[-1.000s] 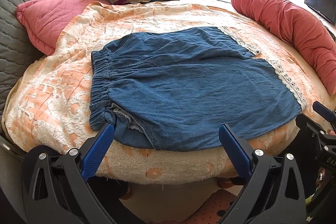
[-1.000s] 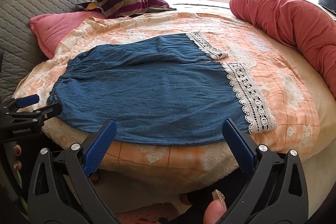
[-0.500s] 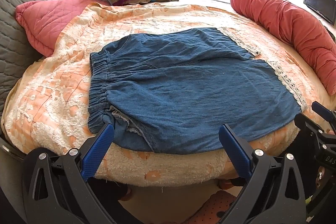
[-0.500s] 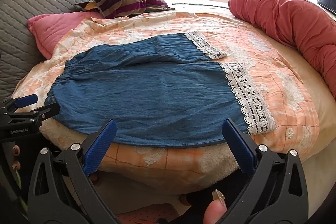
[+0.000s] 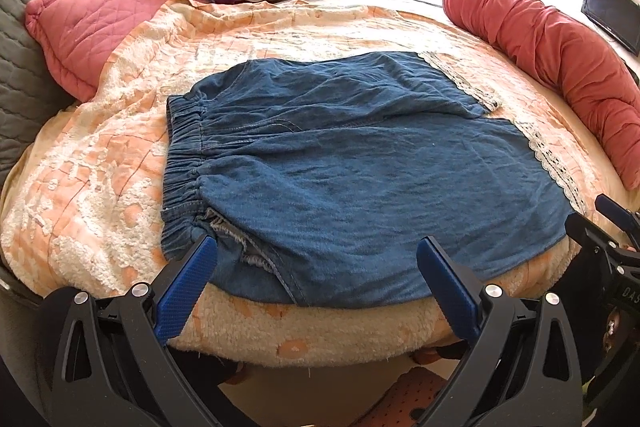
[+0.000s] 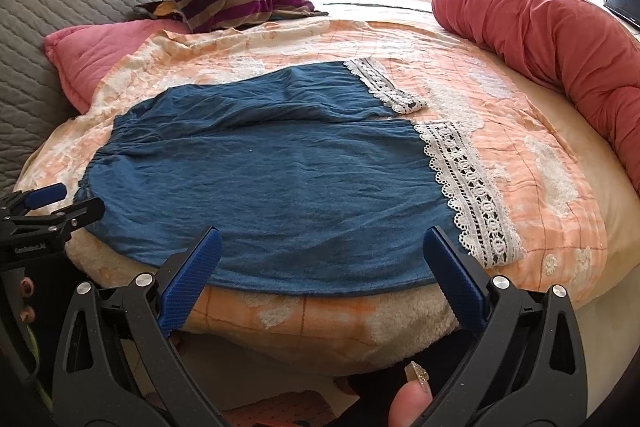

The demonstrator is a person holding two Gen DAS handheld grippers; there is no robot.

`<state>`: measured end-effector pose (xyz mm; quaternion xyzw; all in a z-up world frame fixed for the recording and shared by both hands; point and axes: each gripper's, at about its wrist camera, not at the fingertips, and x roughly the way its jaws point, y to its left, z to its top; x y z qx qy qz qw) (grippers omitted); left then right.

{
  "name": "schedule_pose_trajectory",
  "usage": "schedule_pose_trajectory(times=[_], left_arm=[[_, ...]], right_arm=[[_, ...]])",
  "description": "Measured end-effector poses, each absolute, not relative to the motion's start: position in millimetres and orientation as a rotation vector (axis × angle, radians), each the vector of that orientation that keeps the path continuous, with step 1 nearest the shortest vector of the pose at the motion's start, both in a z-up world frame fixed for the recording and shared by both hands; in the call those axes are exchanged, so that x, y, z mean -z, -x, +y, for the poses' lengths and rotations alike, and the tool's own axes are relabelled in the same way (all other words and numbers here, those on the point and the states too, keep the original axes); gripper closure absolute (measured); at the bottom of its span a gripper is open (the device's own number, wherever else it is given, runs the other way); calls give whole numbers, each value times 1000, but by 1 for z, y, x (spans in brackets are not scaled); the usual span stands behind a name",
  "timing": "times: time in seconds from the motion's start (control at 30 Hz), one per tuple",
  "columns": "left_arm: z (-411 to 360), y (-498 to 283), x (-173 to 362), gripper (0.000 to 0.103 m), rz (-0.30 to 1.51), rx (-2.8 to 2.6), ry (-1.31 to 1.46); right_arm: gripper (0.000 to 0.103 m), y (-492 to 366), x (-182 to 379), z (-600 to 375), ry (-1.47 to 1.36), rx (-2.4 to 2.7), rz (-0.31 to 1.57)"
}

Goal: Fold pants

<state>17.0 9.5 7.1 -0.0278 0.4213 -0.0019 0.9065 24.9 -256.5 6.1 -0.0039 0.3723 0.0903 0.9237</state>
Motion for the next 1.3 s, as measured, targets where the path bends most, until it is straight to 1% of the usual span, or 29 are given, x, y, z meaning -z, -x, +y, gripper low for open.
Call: schedule_pose_trajectory(times=[0.27,0.43,0.6,0.73,0.9,1.0,1.03,1.07,1.1,1.13,1.23,1.3], left_arm=[[31,-60,-22,4,818,-37,92],[50,-105,-23,4,870,-26,146],[65,-149,-18,4,895,-21,120],[76,-173,-2,4,909,-28,99],[90,-187,33,4,980,-59,86],[94,-190,39,4,988,-52,91],[94,-190,39,4,985,-50,89],[95,-190,40,4,982,-49,90],[96,-191,41,4,979,-47,91],[95,-191,42,4,977,-48,88],[93,-191,43,4,975,-54,77],[93,-191,43,4,974,-55,76]], right_arm=[[8,-72,-20,-273,27,-169,758],[8,-131,-31,-285,-20,-199,776],[8,-192,-28,-284,3,-199,805],[8,-237,-23,-282,26,-206,832],[8,-301,-13,-281,47,-219,869],[8,-342,-1,-276,76,-221,889],[9,-355,4,-275,87,-211,903],[13,-368,9,-274,96,-208,921],[24,-383,14,-274,98,-198,936],[29,-395,18,-275,92,-193,952],[36,-425,31,-277,92,-169,982],[36,-442,38,-282,63,-151,991]])
